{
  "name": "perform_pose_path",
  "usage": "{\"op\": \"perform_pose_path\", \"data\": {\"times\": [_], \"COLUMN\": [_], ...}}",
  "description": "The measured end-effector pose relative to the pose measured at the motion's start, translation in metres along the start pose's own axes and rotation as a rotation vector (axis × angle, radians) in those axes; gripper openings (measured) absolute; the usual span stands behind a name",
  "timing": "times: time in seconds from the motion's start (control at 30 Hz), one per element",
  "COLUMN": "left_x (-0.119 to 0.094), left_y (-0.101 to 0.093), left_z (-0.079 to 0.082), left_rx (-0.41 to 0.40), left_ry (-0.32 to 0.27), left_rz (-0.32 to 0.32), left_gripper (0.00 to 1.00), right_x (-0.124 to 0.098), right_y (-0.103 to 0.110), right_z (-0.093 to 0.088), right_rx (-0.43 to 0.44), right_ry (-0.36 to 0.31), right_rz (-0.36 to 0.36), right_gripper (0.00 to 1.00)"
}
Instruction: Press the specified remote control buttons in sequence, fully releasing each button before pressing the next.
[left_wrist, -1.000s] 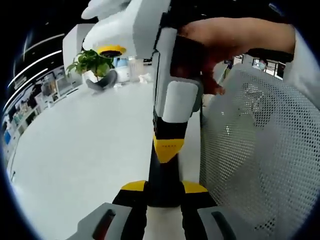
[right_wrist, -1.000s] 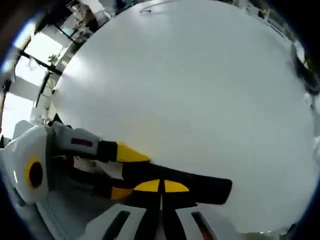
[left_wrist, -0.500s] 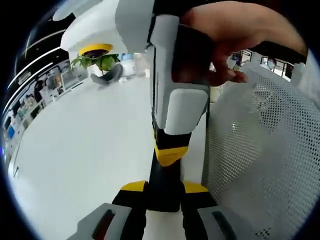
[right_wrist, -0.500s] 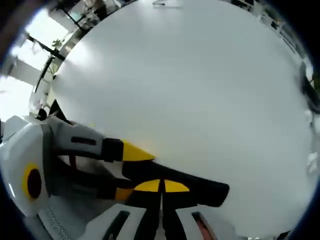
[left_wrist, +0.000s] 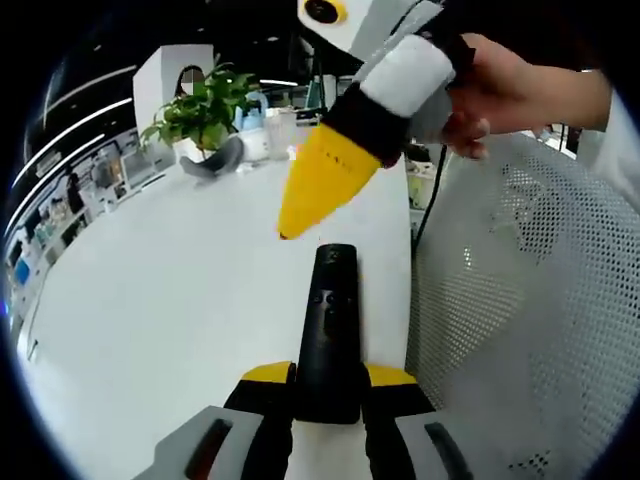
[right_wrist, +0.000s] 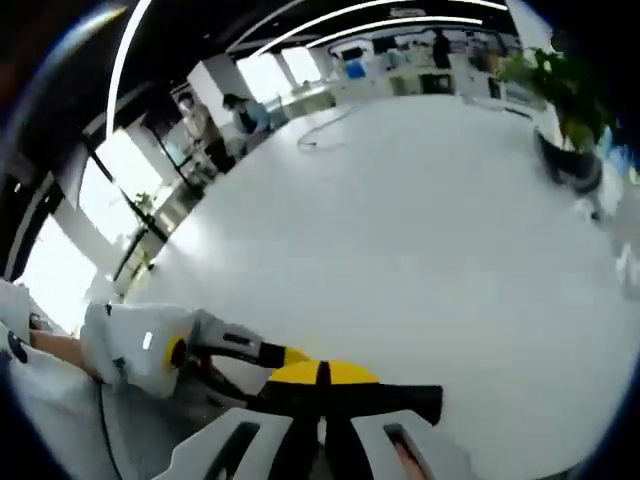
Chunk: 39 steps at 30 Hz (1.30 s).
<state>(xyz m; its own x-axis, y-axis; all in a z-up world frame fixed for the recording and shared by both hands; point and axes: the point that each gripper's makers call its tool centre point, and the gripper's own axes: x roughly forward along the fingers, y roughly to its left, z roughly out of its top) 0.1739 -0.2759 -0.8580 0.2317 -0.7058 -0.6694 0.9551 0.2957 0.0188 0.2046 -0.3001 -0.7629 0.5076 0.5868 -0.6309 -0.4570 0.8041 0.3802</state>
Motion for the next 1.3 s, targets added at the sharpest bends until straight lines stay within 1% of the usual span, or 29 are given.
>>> {"op": "perform_pose_path", "data": {"times": [0.03,0.13,0.2,0.23,0.3,0.37,0.4,0.43,0.47,0.5,0.53,0.57,0.63,0.67,0.7,0.73,0.83,0.9,1.0,1.03,1.07,1.13,1.17,1.2,1.23,1.3], "left_x": [0.000,0.000,0.000,0.001,0.001,0.000,0.000,0.000,0.000,0.000,0.000,0.000,0.000,0.000,0.000,0.000,0.000,0.000,-0.002,-0.004,-0.006,-0.009,-0.011,-0.012,-0.013,-0.015], "left_y": [0.000,0.000,0.000,0.000,0.000,0.000,0.000,0.000,0.000,0.000,0.000,0.000,0.000,0.000,0.000,0.000,0.000,0.003,0.007,0.008,0.010,0.013,0.015,0.017,0.018,0.022], "left_z": [0.000,0.000,0.000,0.000,0.000,0.000,0.000,0.000,0.000,0.000,0.000,-0.001,0.000,0.000,-0.001,-0.001,-0.001,-0.001,-0.003,-0.005,-0.006,-0.009,-0.011,-0.012,-0.013,-0.015], "left_rx": [0.001,0.006,0.011,0.011,0.013,0.011,0.010,0.009,0.009,0.009,0.005,-0.001,0.002,0.002,-0.004,-0.006,-0.002,0.003,0.002,0.004,0.003,0.006,0.008,0.009,0.011,0.012], "left_ry": [0.000,-0.001,-0.002,-0.001,-0.001,-0.001,-0.001,-0.001,-0.001,0.000,0.003,0.006,0.005,0.005,0.006,0.008,0.016,0.023,0.036,0.044,0.050,0.061,0.065,0.068,0.070,0.074], "left_rz": [0.000,0.001,0.001,0.001,0.004,0.005,0.005,0.006,0.007,0.007,0.007,0.008,0.007,0.006,0.004,0.002,-0.009,-0.013,-0.017,-0.017,-0.017,-0.016,-0.017,-0.020,-0.023,-0.028], "left_gripper": [0.25,0.25,0.25,0.25,0.25,0.25,0.25,0.25,0.25,0.25,0.25,0.25,0.25,0.25,0.25,0.25,0.25,0.25,0.25,0.25,0.25,0.25,0.25,0.25,0.25,0.25], "right_x": [-0.008,-0.029,-0.043,-0.053,-0.063,-0.074,-0.081,-0.084,-0.090,-0.094,-0.098,-0.102,-0.110,-0.111,-0.113,-0.116,-0.116,-0.118,-0.114,-0.114,-0.115,-0.122,-0.122,-0.121,-0.119,-0.114], "right_y": [-0.004,-0.015,-0.016,-0.018,-0.023,-0.031,-0.035,-0.037,-0.041,-0.043,-0.042,-0.042,-0.044,-0.045,-0.045,-0.048,-0.054,-0.064,-0.076,-0.083,-0.087,-0.094,-0.092,-0.089,-0.090,-0.094], "right_z": [0.004,0.010,0.020,0.026,0.029,0.033,0.037,0.039,0.044,0.046,0.049,0.051,0.053,0.053,0.049,0.049,0.049,0.048,0.042,0.039,0.039,0.041,0.041,0.043,0.043,0.038], "right_rx": [-0.016,-0.071,-0.094,-0.119,-0.140,-0.155,-0.167,-0.170,-0.171,-0.156,-0.139,-0.138,-0.145,-0.148,-0.149,-0.149,-0.149,-0.194,-0.168,-0.142,-0.136,-0.156,-0.169,-0.175,-0.179,-0.173], "right_ry": [-0.034,-0.102,-0.186,-0.246,-0.279,-0.322,-0.364,-0.382,-0.440,-0.476,-0.524,-0.552,-0.605,-0.615,-0.605,-0.606,-0.603,-0.606,-0.609,-0.607,-0.611,-0.624,-0.625,-0.636,-0.634,-0.589], "right_rz": [-0.031,-0.119,-0.148,-0.173,-0.222,-0.287,-0.324,-0.337,-0.370,-0.384,-0.385,-0.394,-0.417,-0.424,-0.439,-0.462,-0.485,-0.548,-0.570,-0.591,-0.610,-0.679,-0.676,-0.666,-0.664,-0.669], "right_gripper": [0.00,0.00,0.09,0.14,0.23,0.32,0.36,0.42,0.56,0.68,0.80,0.89,0.97,0.99,0.99,0.99,0.99,0.99,0.99,0.99,0.99,0.97,0.96,0.97,0.98,0.98]}}
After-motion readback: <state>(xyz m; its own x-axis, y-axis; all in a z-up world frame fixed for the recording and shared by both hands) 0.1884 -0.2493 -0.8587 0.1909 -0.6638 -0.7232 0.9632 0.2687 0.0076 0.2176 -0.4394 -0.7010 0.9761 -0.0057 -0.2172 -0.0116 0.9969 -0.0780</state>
